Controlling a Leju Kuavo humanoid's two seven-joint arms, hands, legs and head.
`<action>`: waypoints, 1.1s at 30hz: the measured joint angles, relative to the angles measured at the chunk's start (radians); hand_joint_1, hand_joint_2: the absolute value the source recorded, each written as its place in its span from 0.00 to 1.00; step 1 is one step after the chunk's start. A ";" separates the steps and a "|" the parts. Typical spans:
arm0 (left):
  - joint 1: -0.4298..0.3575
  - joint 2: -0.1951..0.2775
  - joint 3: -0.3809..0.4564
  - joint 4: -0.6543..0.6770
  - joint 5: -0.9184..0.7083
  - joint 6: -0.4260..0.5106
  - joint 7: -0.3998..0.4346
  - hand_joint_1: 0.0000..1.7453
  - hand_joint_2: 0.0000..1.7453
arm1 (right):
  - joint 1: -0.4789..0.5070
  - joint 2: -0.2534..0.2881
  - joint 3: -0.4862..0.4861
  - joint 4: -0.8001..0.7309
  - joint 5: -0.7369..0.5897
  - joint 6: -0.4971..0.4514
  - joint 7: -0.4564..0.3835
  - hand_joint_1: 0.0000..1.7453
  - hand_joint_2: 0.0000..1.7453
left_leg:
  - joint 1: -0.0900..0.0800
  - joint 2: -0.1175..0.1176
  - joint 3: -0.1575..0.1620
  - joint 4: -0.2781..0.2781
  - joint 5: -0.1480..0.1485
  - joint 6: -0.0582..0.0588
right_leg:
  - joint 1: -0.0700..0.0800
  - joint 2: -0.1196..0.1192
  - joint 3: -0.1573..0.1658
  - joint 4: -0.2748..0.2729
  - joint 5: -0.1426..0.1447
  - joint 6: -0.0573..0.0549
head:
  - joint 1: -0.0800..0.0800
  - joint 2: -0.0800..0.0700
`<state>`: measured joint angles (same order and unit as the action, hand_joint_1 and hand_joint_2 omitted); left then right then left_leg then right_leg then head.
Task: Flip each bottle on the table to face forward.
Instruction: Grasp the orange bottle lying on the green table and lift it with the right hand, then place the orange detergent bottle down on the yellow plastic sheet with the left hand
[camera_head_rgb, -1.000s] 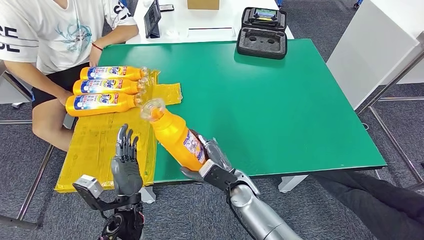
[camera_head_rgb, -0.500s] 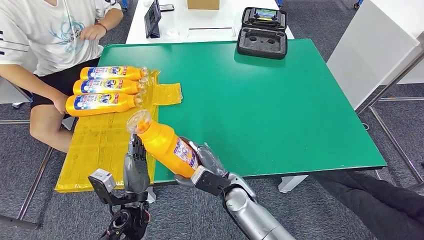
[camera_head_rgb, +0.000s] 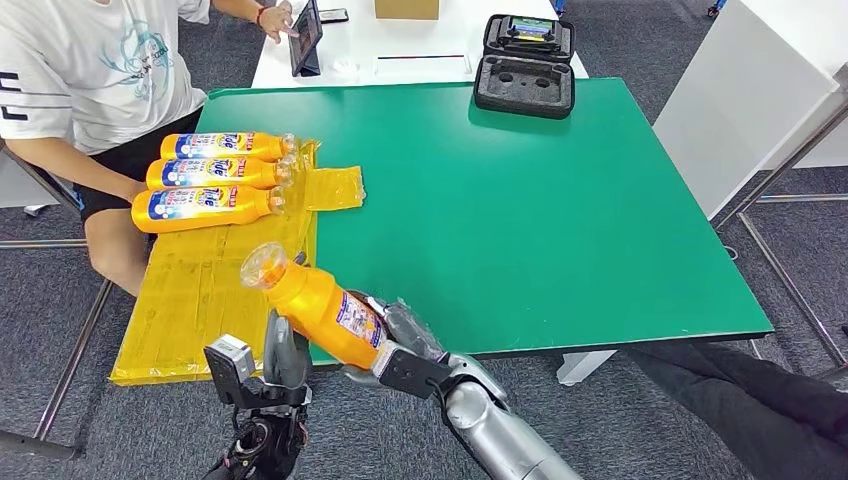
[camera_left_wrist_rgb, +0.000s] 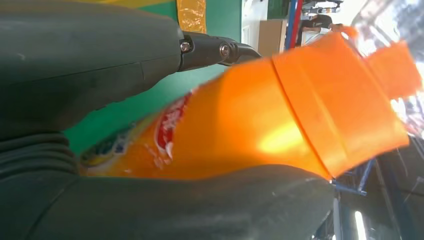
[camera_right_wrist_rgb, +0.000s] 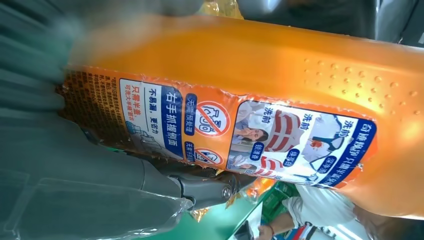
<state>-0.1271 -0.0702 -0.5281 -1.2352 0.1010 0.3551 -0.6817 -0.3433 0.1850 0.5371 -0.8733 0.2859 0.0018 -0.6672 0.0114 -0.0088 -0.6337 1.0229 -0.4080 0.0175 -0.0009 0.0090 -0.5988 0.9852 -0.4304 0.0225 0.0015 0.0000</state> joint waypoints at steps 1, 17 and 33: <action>0.000 0.000 -0.001 0.000 0.000 0.000 0.001 0.00 0.00 | 0.000 0.001 0.000 0.003 0.000 0.001 0.000 0.99 1.00 | 0.000 0.000 0.000 0.000 0.000 0.000 | 0.000 0.000 0.000 0.000 0.000 0.000 | 0.000 0.000; 0.000 0.010 -0.011 0.001 -0.019 -0.021 0.004 0.00 1.00 | 0.000 0.002 0.000 0.022 -0.002 0.007 0.000 1.00 1.00 | 0.000 0.000 0.000 0.000 0.000 0.000 | 0.000 0.000 0.000 0.000 0.000 0.000 | 0.000 0.000; 0.000 0.017 -0.024 0.001 -0.036 -0.052 0.023 0.00 1.00 | -0.001 0.002 0.000 0.022 -0.001 0.008 0.000 1.00 1.00 | 0.000 0.000 0.000 0.000 0.000 0.000 | 0.000 0.000 0.000 0.000 0.000 0.000 | 0.000 0.000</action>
<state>-0.1271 -0.0527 -0.5520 -1.2339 0.0646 0.3026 -0.6589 -0.3438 0.1873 0.5366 -0.8514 0.2853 0.0098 -0.6671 0.0115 -0.0088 -0.6337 1.0229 -0.4080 0.0175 -0.0009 0.0090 -0.5988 0.9852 -0.4304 0.0225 0.0015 0.0000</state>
